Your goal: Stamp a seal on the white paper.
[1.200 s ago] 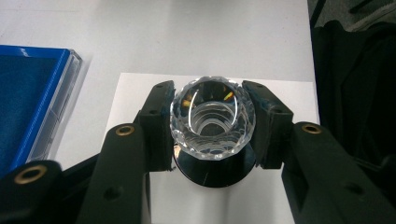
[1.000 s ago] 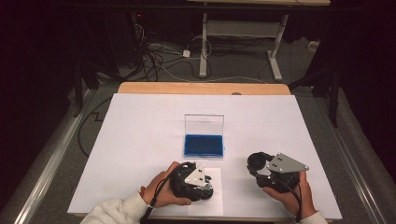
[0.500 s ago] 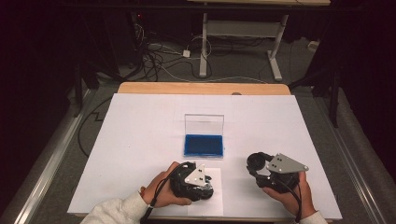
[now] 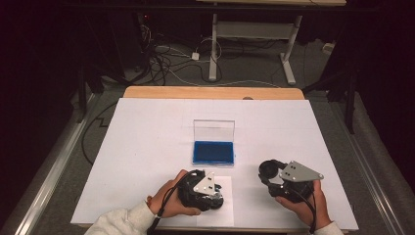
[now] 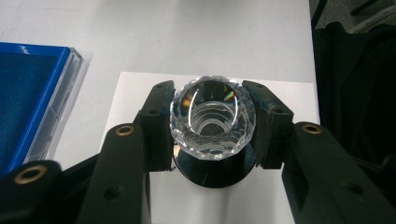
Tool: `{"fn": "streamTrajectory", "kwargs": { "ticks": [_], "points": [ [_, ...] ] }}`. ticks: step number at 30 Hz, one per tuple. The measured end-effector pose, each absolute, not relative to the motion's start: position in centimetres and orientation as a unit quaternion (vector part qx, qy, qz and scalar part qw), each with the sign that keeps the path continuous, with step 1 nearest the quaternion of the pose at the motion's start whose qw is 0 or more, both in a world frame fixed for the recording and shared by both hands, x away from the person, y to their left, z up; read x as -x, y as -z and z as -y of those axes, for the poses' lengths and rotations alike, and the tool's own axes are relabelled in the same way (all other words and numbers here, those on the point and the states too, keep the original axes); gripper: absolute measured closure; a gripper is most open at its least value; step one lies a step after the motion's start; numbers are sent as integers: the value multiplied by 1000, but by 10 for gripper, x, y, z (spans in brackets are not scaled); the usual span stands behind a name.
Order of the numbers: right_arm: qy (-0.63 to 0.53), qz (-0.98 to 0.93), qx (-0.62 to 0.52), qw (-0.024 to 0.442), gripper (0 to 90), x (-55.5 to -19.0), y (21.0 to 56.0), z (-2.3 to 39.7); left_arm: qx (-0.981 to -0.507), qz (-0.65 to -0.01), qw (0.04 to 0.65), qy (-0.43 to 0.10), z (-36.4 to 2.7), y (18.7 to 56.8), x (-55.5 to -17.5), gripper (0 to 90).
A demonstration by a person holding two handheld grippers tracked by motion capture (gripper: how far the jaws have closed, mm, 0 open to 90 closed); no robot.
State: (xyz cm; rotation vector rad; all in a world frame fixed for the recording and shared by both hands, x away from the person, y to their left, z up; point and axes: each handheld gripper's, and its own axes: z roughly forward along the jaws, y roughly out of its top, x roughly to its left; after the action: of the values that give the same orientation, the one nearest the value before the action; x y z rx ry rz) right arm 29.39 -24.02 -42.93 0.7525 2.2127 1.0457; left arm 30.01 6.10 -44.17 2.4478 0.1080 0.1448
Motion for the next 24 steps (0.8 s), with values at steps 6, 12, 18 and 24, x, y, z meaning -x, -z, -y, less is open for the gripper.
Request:
{"fn": "streamTrajectory", "kwargs": {
  "ticks": [6, 12, 18, 24],
  "points": [
    [-391, -829, -280, 286, 383, -294, 429, 240, -940, -41, 334, -55, -61, 441, -300, 551],
    [-390, -830, -280, 283, 383, -294, 429, 239, -942, -39, 329, -60, -60, 441, -299, 551],
    [-387, -832, -280, 281, 383, -294, 430, 237, -945, -41, 320, -56, -59, 437, -301, 551],
    [-390, -828, -287, 281, 383, -295, 429, 242, -926, -59, 366, -65, -72, 413, -308, 551]
  ]
}}
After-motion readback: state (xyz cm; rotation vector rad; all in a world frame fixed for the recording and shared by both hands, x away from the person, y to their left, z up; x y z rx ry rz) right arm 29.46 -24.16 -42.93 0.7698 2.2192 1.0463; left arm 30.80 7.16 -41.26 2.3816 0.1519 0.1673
